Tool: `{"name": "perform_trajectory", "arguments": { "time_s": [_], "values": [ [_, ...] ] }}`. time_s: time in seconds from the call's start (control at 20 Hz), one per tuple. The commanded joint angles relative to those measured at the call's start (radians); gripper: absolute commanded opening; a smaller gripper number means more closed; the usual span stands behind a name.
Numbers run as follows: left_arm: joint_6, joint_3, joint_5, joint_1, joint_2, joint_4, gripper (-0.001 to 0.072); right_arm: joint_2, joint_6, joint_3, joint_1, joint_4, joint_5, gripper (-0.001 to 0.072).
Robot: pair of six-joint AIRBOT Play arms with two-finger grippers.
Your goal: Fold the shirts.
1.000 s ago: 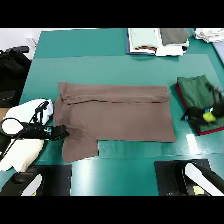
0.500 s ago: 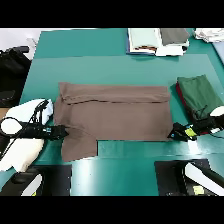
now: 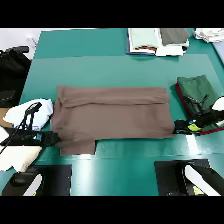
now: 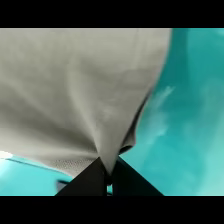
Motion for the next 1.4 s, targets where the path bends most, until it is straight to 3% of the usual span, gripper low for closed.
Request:
{"name": "perform_trajectory", "arguments": {
  "time_s": [0.0, 0.15, 0.55, 0.75, 1.0, 1.05, 1.1, 1.15, 1.2, 1.35],
  "values": [
    [-0.022, 0.017, -0.203, 0.001, 0.093, -0.027, 0.0022, 0.132, 0.003, 0.048, 0.010, -0.113, 0.076, 0.0023],
    [0.008, 0.082, -0.175, 0.001, 0.060, -0.020, 0.0022, 0.150, 0.012, 0.122, 0.010, -0.110, 0.072, 0.0023],
    [0.169, 0.288, 0.188, 0.001, -0.349, 0.079, 0.0024, -0.185, 0.020, 0.376, 0.010, -0.043, -0.010, 0.0023],
    [0.170, 0.351, 0.307, 0.001, -0.536, 0.116, 0.0025, -0.355, 0.021, 0.510, 0.010, 0.087, -0.047, 0.0024],
    [0.169, 0.355, 0.399, 0.001, -0.592, 0.115, 0.0025, -0.511, 0.029, 0.655, 0.010, 0.161, -0.051, 0.0026],
    [0.169, 0.358, 0.408, 0.001, -0.592, 0.114, 0.0028, -0.528, 0.028, 0.678, 0.010, 0.161, -0.065, 0.0067],
    [0.169, 0.367, 0.408, 0.001, -0.592, 0.115, 0.0107, -0.536, 0.028, 0.697, 0.010, 0.162, -0.084, 0.0209],
    [0.160, 0.380, 0.408, 0.001, -0.592, 0.115, 0.0370, -0.537, 0.028, 0.714, 0.010, 0.162, -0.105, 0.0391],
    [0.157, 0.404, 0.402, 0.001, -0.592, 0.115, 0.0476, -0.537, 0.027, 0.732, 0.010, 0.162, -0.121, 0.0505],
    [0.132, 0.492, 0.376, 0.001, -0.589, 0.112, 0.0475, -0.534, -0.042, 0.752, 0.004, 0.161, -0.087, 0.0516]
  ]
}}
